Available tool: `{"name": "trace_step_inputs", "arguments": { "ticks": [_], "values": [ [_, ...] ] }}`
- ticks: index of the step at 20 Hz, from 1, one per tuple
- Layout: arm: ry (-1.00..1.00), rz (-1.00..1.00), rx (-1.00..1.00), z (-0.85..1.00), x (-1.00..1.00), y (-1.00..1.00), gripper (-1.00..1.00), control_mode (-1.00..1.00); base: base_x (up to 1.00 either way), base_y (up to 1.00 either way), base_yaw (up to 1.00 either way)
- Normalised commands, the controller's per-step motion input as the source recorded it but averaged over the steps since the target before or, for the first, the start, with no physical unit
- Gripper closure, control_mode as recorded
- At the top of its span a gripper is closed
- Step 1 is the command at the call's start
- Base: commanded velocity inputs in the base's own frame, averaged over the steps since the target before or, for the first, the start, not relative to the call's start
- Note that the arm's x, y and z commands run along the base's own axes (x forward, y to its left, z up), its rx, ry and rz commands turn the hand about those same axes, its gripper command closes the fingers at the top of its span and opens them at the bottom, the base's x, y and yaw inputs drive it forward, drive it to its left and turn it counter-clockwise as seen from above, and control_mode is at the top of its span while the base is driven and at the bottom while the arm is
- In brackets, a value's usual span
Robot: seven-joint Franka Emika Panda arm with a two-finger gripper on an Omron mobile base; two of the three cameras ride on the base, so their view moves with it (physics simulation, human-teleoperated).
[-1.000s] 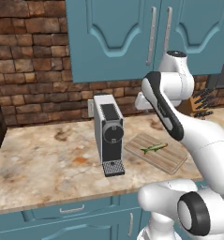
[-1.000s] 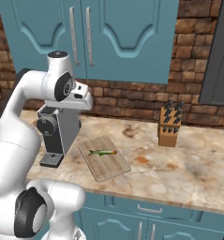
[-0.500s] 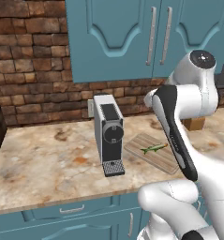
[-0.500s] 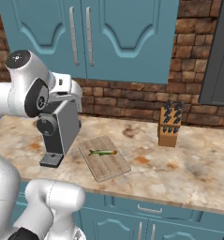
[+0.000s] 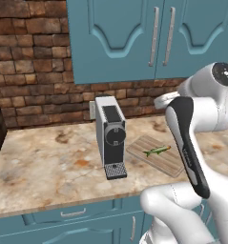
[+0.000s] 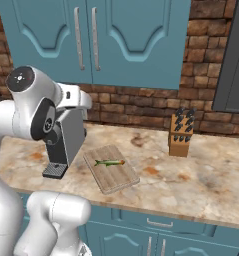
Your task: Open the cabinet, retrieve the rolling pin, and place it next to the meat on the cutting board to prepare for tenderizing.
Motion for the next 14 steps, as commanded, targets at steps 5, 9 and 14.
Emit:
{"name": "trace_step_inputs", "arguments": {
  "ticks": [5, 9, 14],
  "values": [
    [-0.06, 0.00, 0.03, 0.05, -0.03, -0.06, -1.00, -1.00, 0.00, 0.00, 0.00],
    [-0.04, 0.00, 0.05, 0.10, -0.01, -0.08, -1.00, -1.00, 0.00, 0.00, 0.00],
    [-0.02, 0.00, 0.09, 0.13, -0.06, -0.12, -1.00, -1.00, 0.00, 0.00, 0.00]
  ]
}}
